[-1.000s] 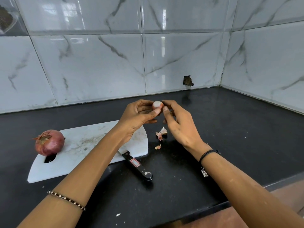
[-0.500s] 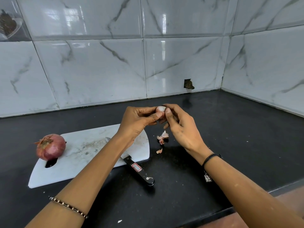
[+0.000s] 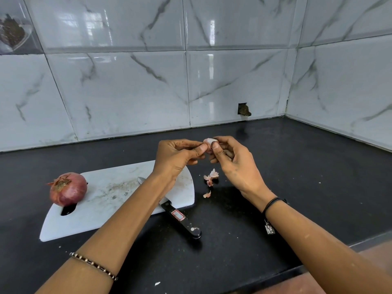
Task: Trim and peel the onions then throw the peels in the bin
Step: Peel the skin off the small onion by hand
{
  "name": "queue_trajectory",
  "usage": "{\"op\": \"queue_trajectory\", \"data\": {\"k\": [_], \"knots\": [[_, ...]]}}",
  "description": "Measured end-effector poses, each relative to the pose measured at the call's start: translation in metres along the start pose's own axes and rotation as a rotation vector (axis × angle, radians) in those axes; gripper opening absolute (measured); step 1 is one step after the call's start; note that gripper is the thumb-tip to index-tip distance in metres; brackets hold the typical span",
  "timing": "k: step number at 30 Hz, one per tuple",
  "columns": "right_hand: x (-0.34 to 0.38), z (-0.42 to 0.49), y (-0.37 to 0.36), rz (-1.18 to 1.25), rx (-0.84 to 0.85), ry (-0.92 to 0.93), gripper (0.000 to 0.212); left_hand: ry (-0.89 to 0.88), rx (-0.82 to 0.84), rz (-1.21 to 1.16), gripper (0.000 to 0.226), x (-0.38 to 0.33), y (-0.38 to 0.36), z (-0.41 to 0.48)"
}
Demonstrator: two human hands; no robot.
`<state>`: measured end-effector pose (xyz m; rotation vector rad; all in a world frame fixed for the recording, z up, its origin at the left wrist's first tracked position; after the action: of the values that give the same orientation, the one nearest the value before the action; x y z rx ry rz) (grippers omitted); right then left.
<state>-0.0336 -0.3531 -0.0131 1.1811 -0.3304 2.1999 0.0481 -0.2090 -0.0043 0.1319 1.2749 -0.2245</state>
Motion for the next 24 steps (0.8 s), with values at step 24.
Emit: {"op": "queue_trajectory", "data": {"k": [24], "knots": [[-0.012, 0.001, -0.003, 0.027, 0.02, -0.099, 0.027, -0.164, 0.069, 0.03, 0.033, -0.003, -0.013, -0.002]]}}
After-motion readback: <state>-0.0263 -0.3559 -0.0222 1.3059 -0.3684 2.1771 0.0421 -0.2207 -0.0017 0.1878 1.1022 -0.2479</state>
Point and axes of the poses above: each hand's wrist, its own z-axis towards the middle knuckle, its own y-axis out of the back of the hand, x = y × z, the point moved 8 cm from there along z, towards the middle knuckle, and after that the axes turned 10 degrees about -x, right-handed, at the moved point
